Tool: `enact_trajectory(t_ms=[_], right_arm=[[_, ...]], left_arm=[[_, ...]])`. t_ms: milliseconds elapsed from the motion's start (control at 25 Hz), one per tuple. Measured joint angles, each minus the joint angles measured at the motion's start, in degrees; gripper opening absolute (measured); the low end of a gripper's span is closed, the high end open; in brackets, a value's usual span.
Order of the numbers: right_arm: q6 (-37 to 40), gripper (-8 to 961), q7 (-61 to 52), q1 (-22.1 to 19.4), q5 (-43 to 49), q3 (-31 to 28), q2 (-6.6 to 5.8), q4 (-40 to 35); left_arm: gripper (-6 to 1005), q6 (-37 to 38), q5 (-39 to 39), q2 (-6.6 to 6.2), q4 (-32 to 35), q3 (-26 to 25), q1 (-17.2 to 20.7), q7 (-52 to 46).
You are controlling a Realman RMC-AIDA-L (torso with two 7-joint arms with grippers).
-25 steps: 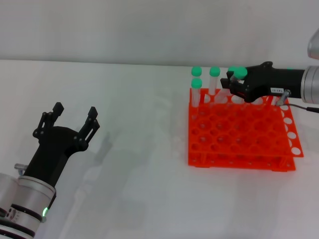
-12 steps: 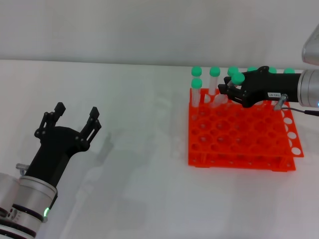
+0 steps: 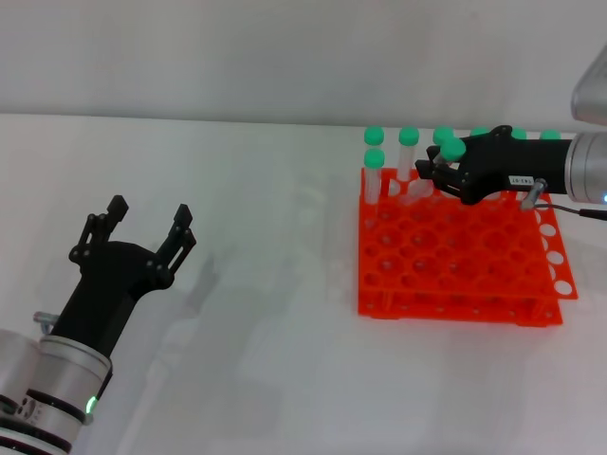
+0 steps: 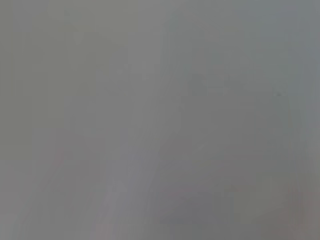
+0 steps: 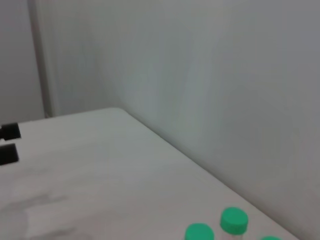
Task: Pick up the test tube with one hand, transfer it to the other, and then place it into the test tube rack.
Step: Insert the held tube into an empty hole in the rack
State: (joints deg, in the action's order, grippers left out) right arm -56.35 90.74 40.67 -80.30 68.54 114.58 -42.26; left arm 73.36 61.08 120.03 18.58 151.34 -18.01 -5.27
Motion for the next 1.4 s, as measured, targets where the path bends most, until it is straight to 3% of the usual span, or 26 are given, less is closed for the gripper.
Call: enact_trajectory(t_ms=[320, 800, 1000, 1400], right_arm=[[2.33, 217, -3.04, 2.54, 6.76, 0.46, 0.55, 0.73], [1.98, 218, -2.5, 1.3, 5.16, 0.24, 0.78, -0.24], [1.81, 425, -2.88, 0.71, 4.46, 0.63, 0.91, -0.79], [1.12, 633, -2.61, -0.21, 0.21, 0.72, 0.96, -0.95]], left_arm=[[840, -0.07, -0.04, 0.03, 0.06, 0.01, 0.08, 0.0], [837, -0.07, 0.01, -0.05, -0.37, -0.24, 0.08, -0.51], [837, -0.06, 0.01, -0.06, -0.39, -0.34, 0.09, -0.53], [836, -0.06, 0.01, -0.06, -0.46, -0.33, 0.49, -0.53]])
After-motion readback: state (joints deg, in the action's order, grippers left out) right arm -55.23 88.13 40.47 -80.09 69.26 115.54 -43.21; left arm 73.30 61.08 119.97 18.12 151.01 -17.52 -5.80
